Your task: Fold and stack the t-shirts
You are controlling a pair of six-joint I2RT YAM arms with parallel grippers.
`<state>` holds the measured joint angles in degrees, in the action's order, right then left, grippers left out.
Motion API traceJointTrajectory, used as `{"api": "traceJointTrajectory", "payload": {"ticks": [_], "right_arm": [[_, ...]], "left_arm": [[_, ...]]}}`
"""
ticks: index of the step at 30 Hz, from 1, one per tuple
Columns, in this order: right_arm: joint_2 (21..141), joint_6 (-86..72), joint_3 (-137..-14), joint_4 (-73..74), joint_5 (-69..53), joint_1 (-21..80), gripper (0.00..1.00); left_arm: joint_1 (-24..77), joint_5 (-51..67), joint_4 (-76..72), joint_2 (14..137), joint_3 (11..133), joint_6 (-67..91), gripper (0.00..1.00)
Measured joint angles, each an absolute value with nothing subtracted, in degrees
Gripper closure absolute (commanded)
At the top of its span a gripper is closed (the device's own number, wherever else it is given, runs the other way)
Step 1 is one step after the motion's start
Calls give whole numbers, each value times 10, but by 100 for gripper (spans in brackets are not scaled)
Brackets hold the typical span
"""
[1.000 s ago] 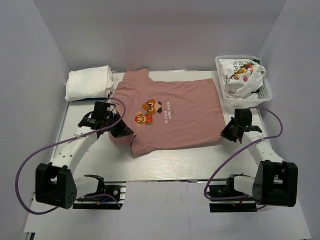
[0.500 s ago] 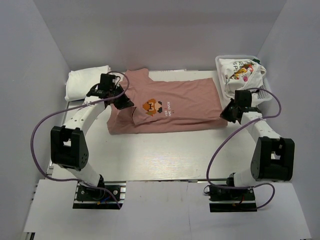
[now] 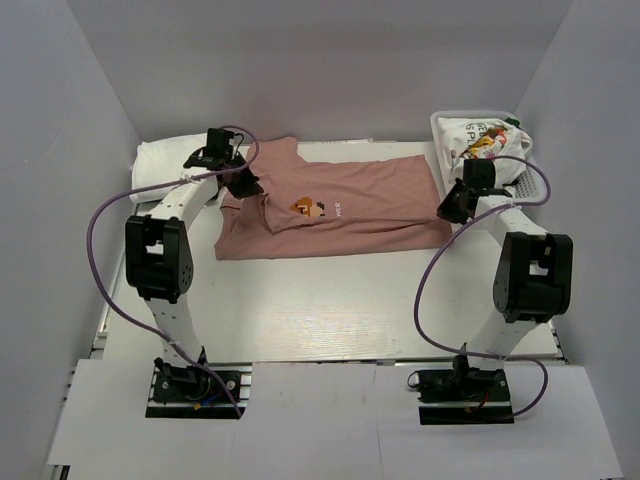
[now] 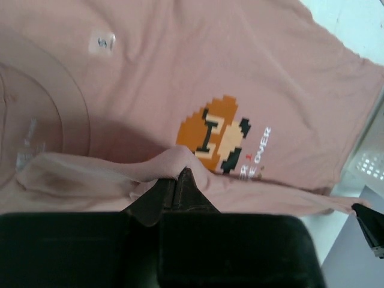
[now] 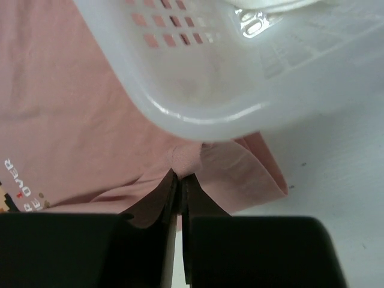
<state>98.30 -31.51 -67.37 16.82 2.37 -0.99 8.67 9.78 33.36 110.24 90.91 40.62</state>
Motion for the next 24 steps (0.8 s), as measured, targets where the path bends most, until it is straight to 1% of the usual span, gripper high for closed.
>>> {"api": "traceJointTrajectory", "payload": {"ticks": [1,2,3,4,5,6,9,13,15,18,22,24], "right_arm": [[992,-315,-680,168,25,-10,79],[1000,-313,-687,170,27,-10,75],[1007,-312,-693,170,28,-10,67],[1010,-312,-696,170,28,-10,41],[1011,-313,-698,169,28,-10,21],[1011,-306,-699,170,28,-8,10],[1009,-291,-701,165,28,-3,10],[979,-274,-685,155,22,24,10],[955,-265,-669,146,11,44,10],[931,-260,-641,127,-10,72,10],[948,-256,-632,118,-21,82,10],[969,-253,-633,111,-20,81,10]], "left_arm": [[84,97,331,1113,917,404,88],[81,95,328,1122,924,403,77],[77,95,326,1133,933,401,58],[75,95,329,1145,945,400,4],[72,94,333,1159,960,397,0],[69,94,335,1171,976,397,0],[63,90,340,1196,1010,398,0],[57,92,344,1196,1006,395,0],[56,94,337,1180,968,394,0],[59,100,321,1130,870,394,0],[65,112,295,1080,759,394,0],[67,115,287,1076,728,395,0]]}}
